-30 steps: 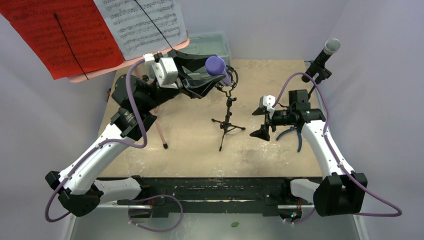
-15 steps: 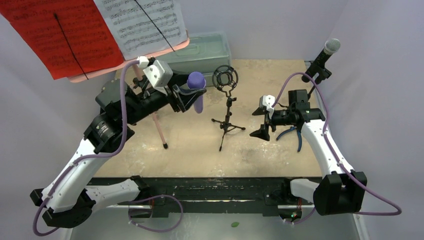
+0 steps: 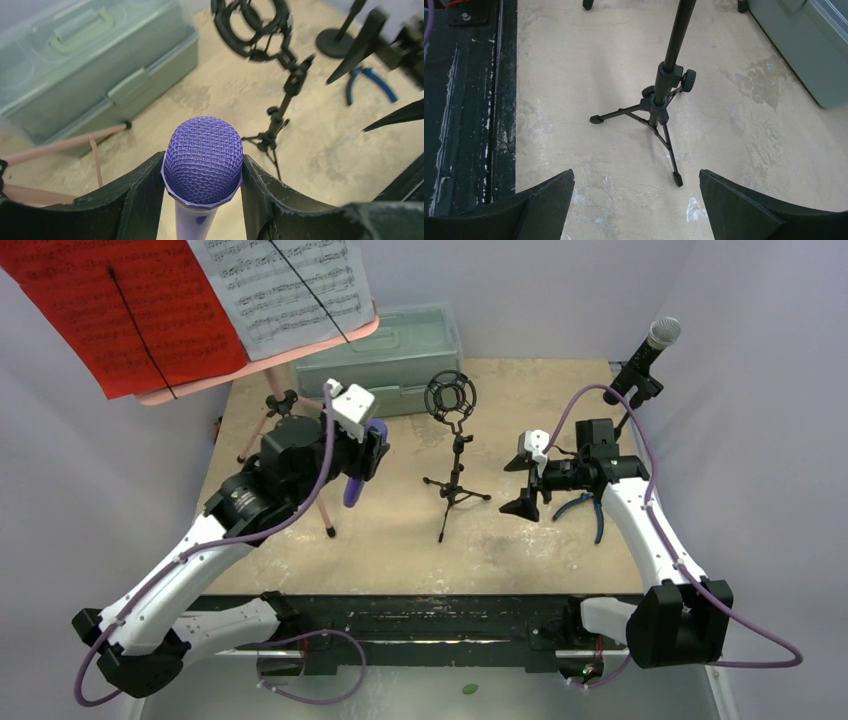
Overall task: Pack up the instrument practice props
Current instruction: Place the microphone at the center of the board.
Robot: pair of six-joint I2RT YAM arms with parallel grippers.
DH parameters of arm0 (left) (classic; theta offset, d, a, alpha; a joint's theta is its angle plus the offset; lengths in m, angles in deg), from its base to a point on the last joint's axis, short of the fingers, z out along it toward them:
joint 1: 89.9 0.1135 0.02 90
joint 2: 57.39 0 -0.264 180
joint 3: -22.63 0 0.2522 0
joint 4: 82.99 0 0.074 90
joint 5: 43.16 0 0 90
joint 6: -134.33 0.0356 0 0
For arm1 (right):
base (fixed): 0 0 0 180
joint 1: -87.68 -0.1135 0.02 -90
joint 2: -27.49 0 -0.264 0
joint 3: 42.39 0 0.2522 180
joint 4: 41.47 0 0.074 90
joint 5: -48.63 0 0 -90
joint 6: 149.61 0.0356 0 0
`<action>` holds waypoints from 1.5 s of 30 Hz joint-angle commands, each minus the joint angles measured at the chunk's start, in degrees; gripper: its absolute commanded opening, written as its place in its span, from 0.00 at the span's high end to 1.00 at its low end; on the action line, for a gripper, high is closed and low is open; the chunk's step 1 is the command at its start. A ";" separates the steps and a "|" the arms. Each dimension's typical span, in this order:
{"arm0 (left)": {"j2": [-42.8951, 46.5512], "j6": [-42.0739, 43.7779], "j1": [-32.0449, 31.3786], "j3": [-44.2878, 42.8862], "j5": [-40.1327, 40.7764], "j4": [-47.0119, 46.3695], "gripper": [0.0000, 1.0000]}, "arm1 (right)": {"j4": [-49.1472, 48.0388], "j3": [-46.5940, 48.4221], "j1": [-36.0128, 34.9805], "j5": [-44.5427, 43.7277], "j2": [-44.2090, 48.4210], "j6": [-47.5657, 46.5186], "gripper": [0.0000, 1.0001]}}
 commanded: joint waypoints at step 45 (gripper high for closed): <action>-55.26 15.58 10.83 -2.15 17.09 -34.83 0.86 | 1.49 2.02 0.13 0.79 -2.13 -1.13 0.01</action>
